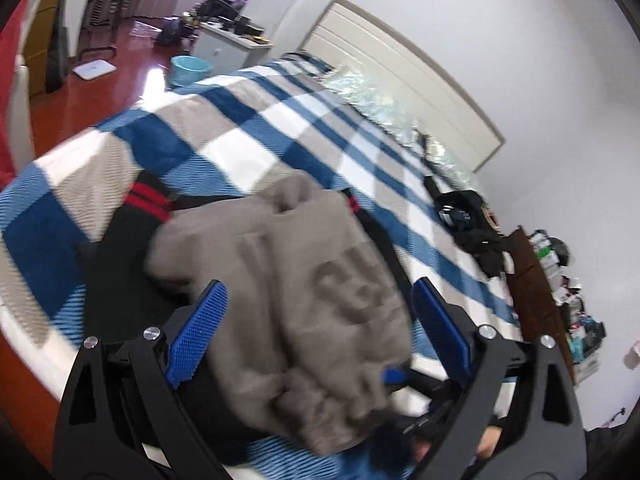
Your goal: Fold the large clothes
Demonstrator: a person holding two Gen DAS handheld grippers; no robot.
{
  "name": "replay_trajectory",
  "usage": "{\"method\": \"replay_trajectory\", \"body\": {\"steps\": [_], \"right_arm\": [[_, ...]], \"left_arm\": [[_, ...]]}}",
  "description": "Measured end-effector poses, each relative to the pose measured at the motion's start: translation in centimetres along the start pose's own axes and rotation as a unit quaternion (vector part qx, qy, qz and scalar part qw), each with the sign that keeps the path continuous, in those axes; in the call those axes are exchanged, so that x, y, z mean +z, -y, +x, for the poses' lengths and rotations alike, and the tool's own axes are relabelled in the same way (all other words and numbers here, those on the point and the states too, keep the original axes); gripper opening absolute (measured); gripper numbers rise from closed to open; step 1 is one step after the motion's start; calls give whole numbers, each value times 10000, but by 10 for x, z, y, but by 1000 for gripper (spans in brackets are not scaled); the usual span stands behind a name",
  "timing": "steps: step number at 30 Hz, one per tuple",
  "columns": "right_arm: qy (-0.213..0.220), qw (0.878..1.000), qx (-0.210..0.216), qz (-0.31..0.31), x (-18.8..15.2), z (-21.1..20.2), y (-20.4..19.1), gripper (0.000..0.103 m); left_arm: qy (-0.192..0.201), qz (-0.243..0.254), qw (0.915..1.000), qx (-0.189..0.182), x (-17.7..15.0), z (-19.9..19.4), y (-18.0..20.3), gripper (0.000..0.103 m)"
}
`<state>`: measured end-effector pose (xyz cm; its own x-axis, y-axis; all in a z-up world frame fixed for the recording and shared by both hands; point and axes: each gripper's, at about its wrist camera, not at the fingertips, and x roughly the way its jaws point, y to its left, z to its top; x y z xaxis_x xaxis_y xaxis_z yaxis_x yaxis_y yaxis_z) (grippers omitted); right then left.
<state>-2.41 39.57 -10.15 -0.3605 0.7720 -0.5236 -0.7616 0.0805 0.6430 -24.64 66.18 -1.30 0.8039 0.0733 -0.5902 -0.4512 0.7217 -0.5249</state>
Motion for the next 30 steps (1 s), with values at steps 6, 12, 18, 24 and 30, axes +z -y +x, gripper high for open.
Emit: {"method": "replay_trajectory", "body": {"steps": [6, 12, 18, 24, 30], "right_arm": [[584, 9947, 62, -845, -25, -44, -5, 99], [518, 9959, -64, -745, -74, -93, 6, 99], [626, 9976, -257, -155, -123, -140, 28, 99], [725, 9945, -660, 364, -130, -180, 43, 99], [560, 9946, -824, 289, -111, -207, 20, 99]], "left_arm": [[-387, -38, 9953, -883, -5, 77, 45, 91], [-802, -245, 9963, -196, -17, 157, 37, 91], [-948, -791, 9923, -4, -15, 188, 4, 91], [-458, -94, 9978, 471, -37, 135, 52, 96], [407, 615, 9863, 1475, -105, 33, 121, 96]]}}
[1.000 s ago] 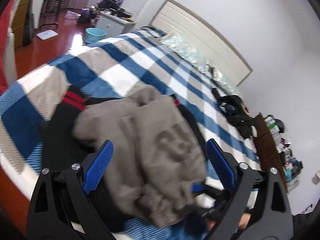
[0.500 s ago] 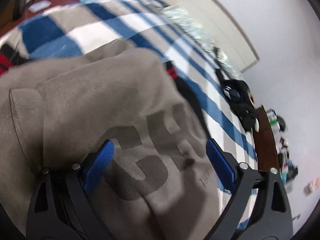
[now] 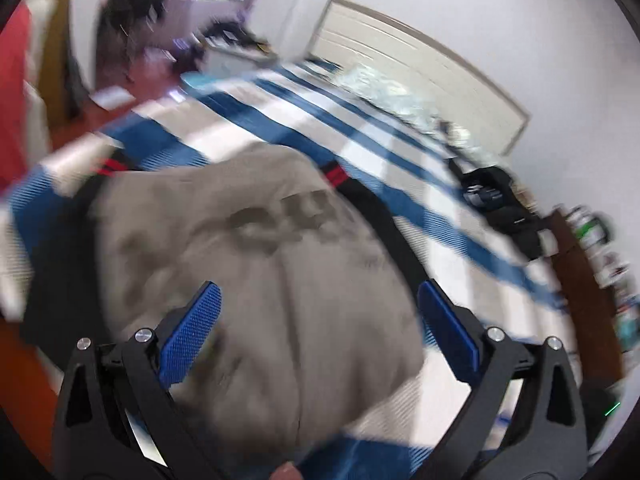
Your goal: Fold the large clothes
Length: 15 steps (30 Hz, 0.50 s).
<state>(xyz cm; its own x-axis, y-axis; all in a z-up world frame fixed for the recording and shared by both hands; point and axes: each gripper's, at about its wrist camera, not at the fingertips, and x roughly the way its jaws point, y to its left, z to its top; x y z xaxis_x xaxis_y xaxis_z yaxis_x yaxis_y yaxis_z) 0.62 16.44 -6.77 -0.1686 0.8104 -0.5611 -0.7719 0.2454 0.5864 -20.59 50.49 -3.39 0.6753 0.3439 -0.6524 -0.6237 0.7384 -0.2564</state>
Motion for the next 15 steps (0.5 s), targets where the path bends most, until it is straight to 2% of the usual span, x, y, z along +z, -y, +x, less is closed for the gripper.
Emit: {"method": "replay_trajectory", "body": {"steps": [2, 3, 6, 8, 9, 11, 15], "right_arm": [[-120, 9992, -235, -310, 11, -4, -17, 99], [-228, 9970, -422, -614, 17, -2, -31, 99], [-456, 9907, -264, -1257, 22, 3, -59, 99], [-305, 9872, -328, -1533, 24, 1, -72, 99], [-76, 9841, -492, -1706, 26, -2, -81, 99], [152, 9806, -718, -1817, 28, -6, -89, 99], [217, 9862, -759, -1455, 35, -9, -91, 99]], "left_arm": [[177, 289, 9984, 453, -21, -28, 17, 96], [278, 398, 9974, 536, -32, -42, 25, 96], [276, 481, 9974, 454, -64, -70, 39, 96], [230, 408, 9977, 493, -76, -80, 43, 96], [265, 345, 9975, 553, -81, -87, 45, 96], [391, 263, 9971, 590, -85, -98, 48, 96], [639, 420, 9954, 570, -84, -111, 66, 96]]}}
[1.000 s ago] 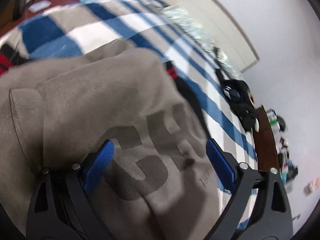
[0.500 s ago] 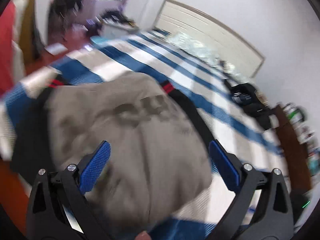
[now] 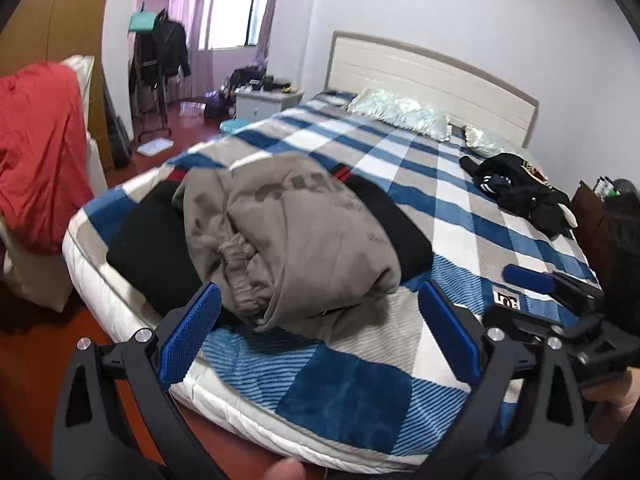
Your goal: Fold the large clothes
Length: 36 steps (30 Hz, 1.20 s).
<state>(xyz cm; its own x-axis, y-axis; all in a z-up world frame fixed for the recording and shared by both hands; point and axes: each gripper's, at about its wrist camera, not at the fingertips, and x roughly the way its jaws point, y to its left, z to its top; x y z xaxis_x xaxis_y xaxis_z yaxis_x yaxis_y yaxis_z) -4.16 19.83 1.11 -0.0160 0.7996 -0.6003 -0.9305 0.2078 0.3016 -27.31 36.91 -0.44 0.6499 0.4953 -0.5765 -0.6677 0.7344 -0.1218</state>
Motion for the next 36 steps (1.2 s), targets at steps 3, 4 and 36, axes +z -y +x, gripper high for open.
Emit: {"method": "replay_trajectory", "body": {"steps": [3, 4, 36], "right_arm": [[56, 9999, -68, 125, 8, -1, 3, 99], [65, 9999, -72, 141, 11, -1, 4, 99], [130, 9999, 51, 47, 30, 11, 2, 99]], "left_arm": [[104, 172, 9996, 189, 6, -6, 9, 96], [121, 185, 9996, 183, 8, -7, 9, 96], [233, 43, 9994, 241, 30, 9, 0, 96]]}}
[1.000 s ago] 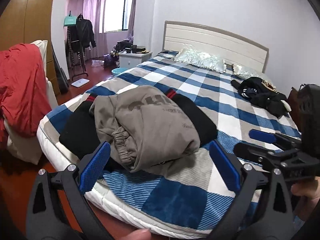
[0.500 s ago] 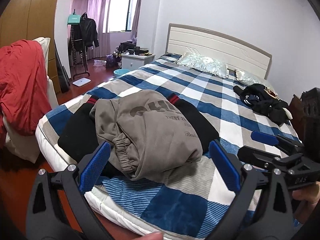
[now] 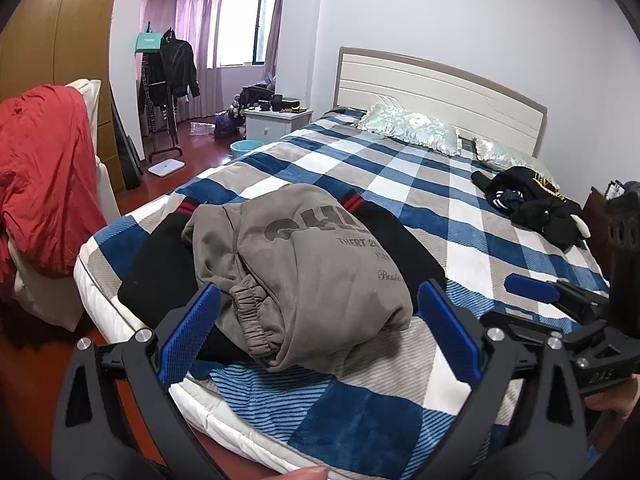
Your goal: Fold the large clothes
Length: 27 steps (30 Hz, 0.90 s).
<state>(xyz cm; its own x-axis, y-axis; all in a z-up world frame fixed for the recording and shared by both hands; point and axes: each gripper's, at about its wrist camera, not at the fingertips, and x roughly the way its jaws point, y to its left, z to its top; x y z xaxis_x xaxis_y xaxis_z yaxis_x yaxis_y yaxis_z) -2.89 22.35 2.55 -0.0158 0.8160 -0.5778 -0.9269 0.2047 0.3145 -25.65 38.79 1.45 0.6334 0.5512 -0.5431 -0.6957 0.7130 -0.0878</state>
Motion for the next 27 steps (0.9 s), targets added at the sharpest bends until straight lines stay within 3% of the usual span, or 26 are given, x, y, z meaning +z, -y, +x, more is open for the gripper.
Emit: {"method": "replay_trajectory", "body": {"steps": [27], "right_arm": [[64, 9997, 127, 198, -2, -4, 2, 99]], "left_arm": [[44, 246, 9997, 34, 1, 4, 13, 96]]}}
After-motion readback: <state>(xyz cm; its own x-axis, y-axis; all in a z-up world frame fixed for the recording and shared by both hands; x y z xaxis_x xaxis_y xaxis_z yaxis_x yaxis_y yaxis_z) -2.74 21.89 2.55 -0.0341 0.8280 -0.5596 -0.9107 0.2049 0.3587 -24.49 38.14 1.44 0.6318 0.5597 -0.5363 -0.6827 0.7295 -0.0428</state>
